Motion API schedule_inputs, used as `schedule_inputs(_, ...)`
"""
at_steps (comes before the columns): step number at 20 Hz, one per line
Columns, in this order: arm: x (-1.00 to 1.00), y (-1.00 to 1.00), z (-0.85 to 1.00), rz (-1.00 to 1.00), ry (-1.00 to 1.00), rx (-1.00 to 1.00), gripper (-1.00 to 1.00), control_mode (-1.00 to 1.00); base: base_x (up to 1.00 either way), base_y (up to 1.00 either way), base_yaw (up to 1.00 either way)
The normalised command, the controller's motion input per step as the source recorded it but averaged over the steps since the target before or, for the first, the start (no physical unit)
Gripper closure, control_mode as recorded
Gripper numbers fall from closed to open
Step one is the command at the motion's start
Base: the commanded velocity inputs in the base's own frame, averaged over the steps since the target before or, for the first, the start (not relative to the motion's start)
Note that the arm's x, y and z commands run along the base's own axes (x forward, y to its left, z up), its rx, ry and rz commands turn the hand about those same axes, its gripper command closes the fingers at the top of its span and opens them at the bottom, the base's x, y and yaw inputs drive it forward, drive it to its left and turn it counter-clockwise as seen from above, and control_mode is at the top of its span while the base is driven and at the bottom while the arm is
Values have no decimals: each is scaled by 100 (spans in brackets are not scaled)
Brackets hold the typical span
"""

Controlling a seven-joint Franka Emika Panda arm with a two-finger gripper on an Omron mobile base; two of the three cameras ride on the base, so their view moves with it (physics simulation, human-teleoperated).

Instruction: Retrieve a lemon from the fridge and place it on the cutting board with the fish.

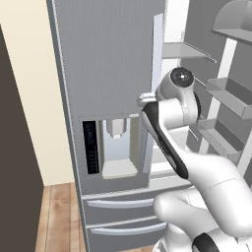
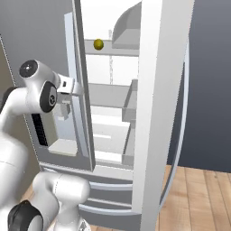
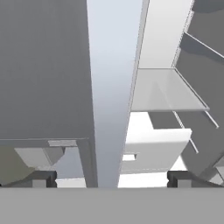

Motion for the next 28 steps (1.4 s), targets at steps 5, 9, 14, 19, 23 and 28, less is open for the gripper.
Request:
schedule_inputs(5,28,-1,0,0,-5,-4,-100,-100,0,0,0)
schedule_inputs(9,26,0,-2,1,-12,0,-100,-100,0,0,0)
schedule_inputs(14,25,0,0,3,-16,0,-100,-100,0,0,0)
schedule_inputs(19,36,0,0,2,-5,0,-100,-100,0,0,0)
schedule_inputs(23,37,0,2,0,4,0,-100,-100,0,0,0)
schedule_inputs(28,36,0,0,0,5,0,-100,-100,0,0,0)
